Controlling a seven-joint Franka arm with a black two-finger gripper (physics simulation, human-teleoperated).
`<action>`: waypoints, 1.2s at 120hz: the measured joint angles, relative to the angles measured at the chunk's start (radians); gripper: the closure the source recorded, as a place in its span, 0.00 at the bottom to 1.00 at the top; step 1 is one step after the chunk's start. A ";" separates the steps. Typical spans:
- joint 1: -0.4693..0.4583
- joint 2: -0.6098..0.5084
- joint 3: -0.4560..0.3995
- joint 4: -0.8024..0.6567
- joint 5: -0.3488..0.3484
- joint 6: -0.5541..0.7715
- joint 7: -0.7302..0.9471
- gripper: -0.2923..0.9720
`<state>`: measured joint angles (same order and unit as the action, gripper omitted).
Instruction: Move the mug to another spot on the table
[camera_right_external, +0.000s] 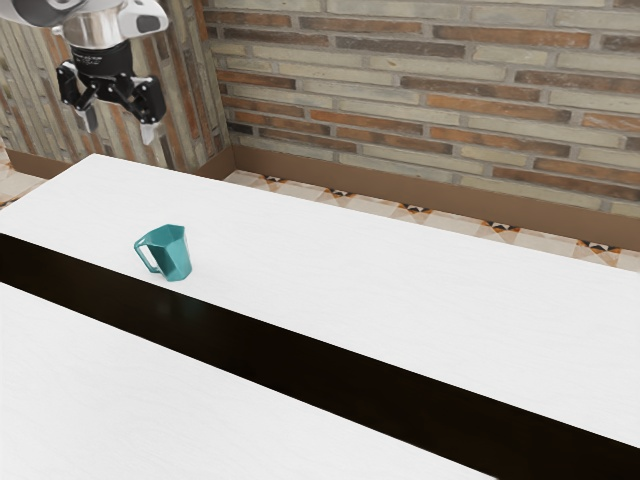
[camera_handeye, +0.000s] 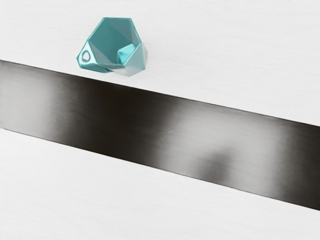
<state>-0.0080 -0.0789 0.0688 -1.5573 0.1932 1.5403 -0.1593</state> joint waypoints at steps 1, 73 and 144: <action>0.000 0.000 0.000 0.000 0.000 0.000 0.000 0.23; 0.096 0.082 0.104 -0.127 -0.195 0.143 -0.497 0.23; 0.303 0.414 0.159 -0.020 -0.469 0.249 -0.966 0.23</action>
<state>0.2950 0.3352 0.2275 -1.5771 -0.2761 1.7894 -1.1251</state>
